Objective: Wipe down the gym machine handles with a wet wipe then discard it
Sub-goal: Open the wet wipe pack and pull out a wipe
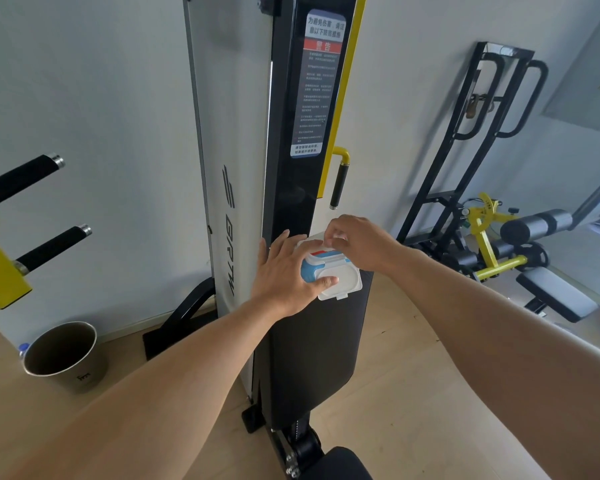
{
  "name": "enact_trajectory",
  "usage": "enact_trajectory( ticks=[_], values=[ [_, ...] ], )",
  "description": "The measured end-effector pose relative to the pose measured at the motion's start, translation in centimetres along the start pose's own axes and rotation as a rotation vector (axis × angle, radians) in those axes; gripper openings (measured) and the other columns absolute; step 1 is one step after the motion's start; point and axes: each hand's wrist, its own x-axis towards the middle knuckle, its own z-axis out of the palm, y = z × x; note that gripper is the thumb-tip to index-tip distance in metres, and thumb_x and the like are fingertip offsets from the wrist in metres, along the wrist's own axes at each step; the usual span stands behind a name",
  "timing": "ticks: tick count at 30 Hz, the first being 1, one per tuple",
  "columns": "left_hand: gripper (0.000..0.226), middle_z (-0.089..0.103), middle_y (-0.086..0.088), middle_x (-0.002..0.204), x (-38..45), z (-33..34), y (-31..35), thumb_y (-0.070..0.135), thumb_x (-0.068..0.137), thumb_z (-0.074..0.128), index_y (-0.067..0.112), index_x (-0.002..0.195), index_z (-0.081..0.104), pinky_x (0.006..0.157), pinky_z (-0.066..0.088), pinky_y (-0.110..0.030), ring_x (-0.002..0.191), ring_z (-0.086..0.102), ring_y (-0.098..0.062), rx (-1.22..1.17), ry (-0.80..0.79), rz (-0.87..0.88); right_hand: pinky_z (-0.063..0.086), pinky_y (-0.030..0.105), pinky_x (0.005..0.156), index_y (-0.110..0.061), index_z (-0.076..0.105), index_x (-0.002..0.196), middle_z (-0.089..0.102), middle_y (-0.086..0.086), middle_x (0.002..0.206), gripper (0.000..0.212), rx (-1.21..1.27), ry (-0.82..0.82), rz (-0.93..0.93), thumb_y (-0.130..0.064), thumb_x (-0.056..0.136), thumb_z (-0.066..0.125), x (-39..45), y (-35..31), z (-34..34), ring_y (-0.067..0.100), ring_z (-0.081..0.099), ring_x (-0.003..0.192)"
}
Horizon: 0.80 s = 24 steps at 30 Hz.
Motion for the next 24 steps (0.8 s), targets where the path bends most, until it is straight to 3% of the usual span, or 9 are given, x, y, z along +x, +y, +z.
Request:
enact_trajectory(
  ticks=[2,7,9,14,24],
  values=[
    [0.063,0.038,0.011,0.155,0.0,0.1,-0.1,0.077,0.080,0.054,0.050,0.135,0.038,0.125,0.002,-0.054,0.152,0.020,-0.019,-0.012,0.007,0.003,0.048,0.024,0.090,-0.029,0.070,0.113,0.063,-0.009,0.114,0.018,-0.034,-0.026,-0.020,-0.037,0.099,0.062,-0.1,0.0,-0.3,0.011,0.054,0.100],
    [0.064,0.037,0.008,0.156,0.0,-0.1,0.0,0.077,0.081,0.052,0.048,0.136,0.039,0.125,0.001,-0.055,0.152,0.020,-0.020,0.004,-0.002,0.009,0.043,0.020,0.084,-0.031,0.069,0.110,0.062,-0.009,0.115,0.013,-0.109,-0.016,-0.027,-0.032,0.098,0.065,0.1,0.0,-0.2,0.011,0.051,0.100],
    [0.064,0.037,0.008,0.156,0.0,-0.1,0.0,0.078,0.081,0.051,0.048,0.136,0.039,0.125,0.000,-0.055,0.153,0.019,-0.020,0.009,-0.006,0.006,0.046,0.022,0.084,-0.032,0.064,0.105,0.060,-0.009,0.114,0.008,-0.118,-0.028,-0.020,-0.028,0.099,0.064,0.1,-0.2,0.0,0.013,0.051,0.100],
    [0.065,0.035,0.009,0.158,-0.1,-0.1,0.0,0.078,0.082,0.051,0.051,0.139,0.036,0.124,-0.003,-0.051,0.153,0.018,-0.021,0.015,-0.006,0.007,0.053,0.030,0.089,-0.031,0.054,0.099,0.057,-0.006,0.114,0.020,-0.050,-0.022,0.001,-0.013,0.100,0.061,0.0,-0.5,0.3,0.019,0.052,0.099],
    [0.063,0.037,0.009,0.154,0.0,0.1,0.0,0.076,0.083,0.051,0.049,0.138,0.037,0.125,0.004,-0.054,0.151,0.022,-0.021,0.015,0.014,0.006,0.053,0.022,0.077,-0.025,0.051,0.098,0.054,-0.005,0.116,0.023,0.096,0.191,0.063,-0.002,0.102,0.051,-0.9,-1.1,1.3,0.019,0.058,0.096]
  ],
)
